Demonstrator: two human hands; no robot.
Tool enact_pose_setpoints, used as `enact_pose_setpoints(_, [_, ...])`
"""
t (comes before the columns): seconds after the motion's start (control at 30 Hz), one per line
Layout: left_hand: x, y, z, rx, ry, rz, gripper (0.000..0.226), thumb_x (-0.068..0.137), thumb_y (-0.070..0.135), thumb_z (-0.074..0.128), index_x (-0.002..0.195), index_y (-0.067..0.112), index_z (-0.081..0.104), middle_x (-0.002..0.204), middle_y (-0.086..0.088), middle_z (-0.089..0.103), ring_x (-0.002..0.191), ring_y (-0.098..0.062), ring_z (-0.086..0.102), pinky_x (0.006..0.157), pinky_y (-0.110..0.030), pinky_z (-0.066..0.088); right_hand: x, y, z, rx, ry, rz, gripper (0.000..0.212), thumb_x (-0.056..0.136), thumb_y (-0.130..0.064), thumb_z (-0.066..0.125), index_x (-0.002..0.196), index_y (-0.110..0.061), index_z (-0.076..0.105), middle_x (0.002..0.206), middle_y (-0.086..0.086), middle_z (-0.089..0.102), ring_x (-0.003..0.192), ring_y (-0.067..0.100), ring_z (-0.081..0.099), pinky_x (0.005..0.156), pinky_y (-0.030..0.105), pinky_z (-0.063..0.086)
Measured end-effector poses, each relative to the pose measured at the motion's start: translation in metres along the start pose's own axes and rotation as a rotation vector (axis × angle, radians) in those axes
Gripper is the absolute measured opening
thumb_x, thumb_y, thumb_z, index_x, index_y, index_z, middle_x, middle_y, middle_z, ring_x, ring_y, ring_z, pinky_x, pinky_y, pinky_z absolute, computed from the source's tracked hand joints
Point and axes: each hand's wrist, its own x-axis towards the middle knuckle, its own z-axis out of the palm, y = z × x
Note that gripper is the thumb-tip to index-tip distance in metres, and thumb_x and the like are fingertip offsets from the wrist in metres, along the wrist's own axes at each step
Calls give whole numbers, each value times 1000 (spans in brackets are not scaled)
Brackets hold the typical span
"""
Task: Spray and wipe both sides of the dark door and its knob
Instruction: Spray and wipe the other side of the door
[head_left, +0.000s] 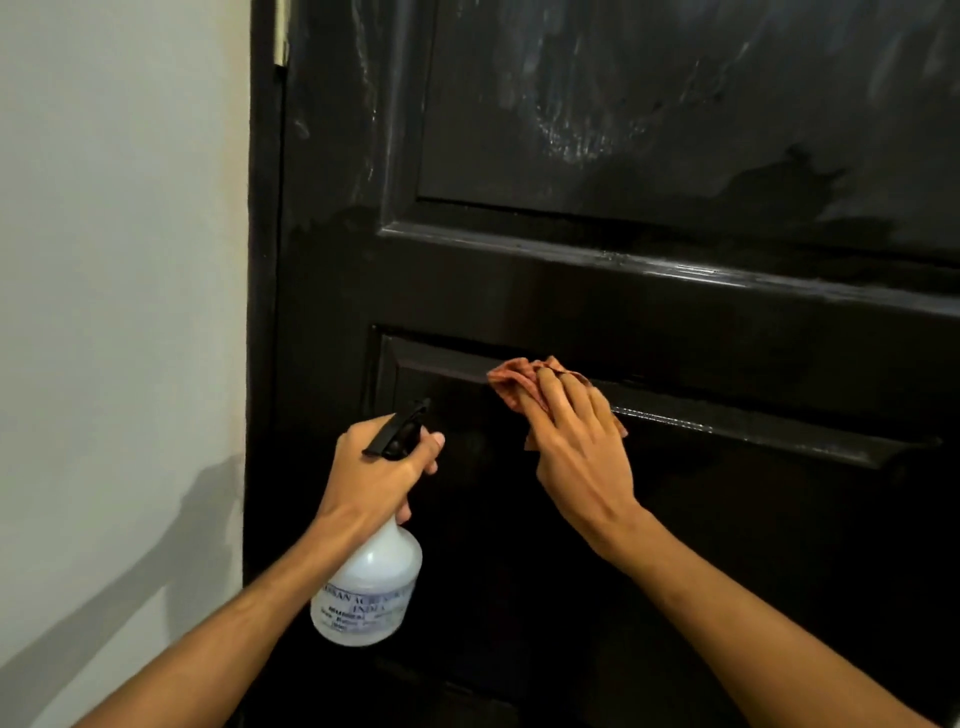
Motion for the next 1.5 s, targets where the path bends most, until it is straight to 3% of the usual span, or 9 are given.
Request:
enact_pose_setpoints(0.23, [3, 37, 25, 47, 10, 78, 13, 96, 21, 75, 90, 10, 72, 78, -7, 78, 37, -23, 53, 40, -24, 46, 10, 12, -8, -49, -37, -95, 73, 76, -27, 76, 145, -21, 53, 151, 6, 49, 135, 29, 42, 106, 42, 31])
enact_pose_setpoints(0.4, [-9, 60, 72, 53, -127, 111, 13, 97, 23, 74, 89, 14, 72, 80, -5, 78, 39, -24, 55, 45, -31, 49, -101, 113, -33, 117, 173, 304, 55, 90, -23, 71, 143, -19, 59, 145, 5, 55, 131, 28, 49, 107, 39, 40])
enact_pose_setpoints(0.5, [-13, 71, 94, 41, -168, 128, 14, 98, 23, 73, 88, 12, 72, 82, -6, 78, 38, -22, 55, 48, -34, 51, -127, 148, -39, 114, 266, 582, 43, 93, -10, 57, 135, -7, 63, 141, 15, 56, 125, 36, 49, 107, 50, 44])
enact_pose_setpoints(0.67, [-25, 88, 146, 14, -237, 174, 16, 98, 24, 72, 87, 12, 72, 82, -7, 78, 37, -22, 56, 50, -35, 52, -111, 170, -43, 99, 200, 338, 55, 84, -16, 77, 136, -7, 62, 139, 17, 55, 123, 35, 52, 102, 45, 47])
enact_pose_setpoints(0.83, [-53, 97, 200, -30, -368, 179, 16, 99, 23, 72, 90, 9, 71, 83, -9, 77, 37, -21, 55, 46, -33, 51, -153, 197, -49, -18, 322, 685, 51, 90, -11, 53, 141, -11, 58, 147, 15, 51, 125, 34, 48, 95, 41, 39])
enact_pose_setpoints(0.93, [-67, 94, 223, -37, -408, 188, 17, 100, 22, 72, 91, 8, 71, 83, -9, 77, 37, -21, 56, 44, -32, 50, -155, 206, -56, -51, 282, 645, 54, 89, -20, 48, 143, -15, 56, 147, 13, 51, 122, 34, 48, 93, 38, 36])
enact_pose_setpoints(1.07, [-83, 72, 237, -48, -423, 192, 17, 100, 21, 71, 89, 8, 71, 80, -8, 77, 36, -24, 56, 41, -29, 48, -196, 191, -29, 124, 254, 627, 58, 87, -12, 51, 145, -8, 48, 155, 18, 40, 126, 35, 43, 111, 23, 31])
enact_pose_setpoints(1.2, [-127, 8, 248, -33, -465, 80, 16, 98, 20, 73, 86, 9, 71, 78, -8, 76, 35, -19, 55, 40, -26, 45, -316, 117, 33, 260, -19, 721, 61, 82, -2, 70, 140, -7, 51, 156, 16, 34, 134, 37, 43, 100, 47, 53])
enact_pose_setpoints(1.5, [-197, -129, 271, 23, -565, -12, 18, 98, 23, 72, 85, 11, 68, 78, -16, 72, 39, -12, 55, 39, -24, 44, -442, 30, 107, 403, -296, 943, 74, 73, 10, 77, 136, -15, 50, 154, 9, 34, 140, 29, 41, 108, 43, 51])
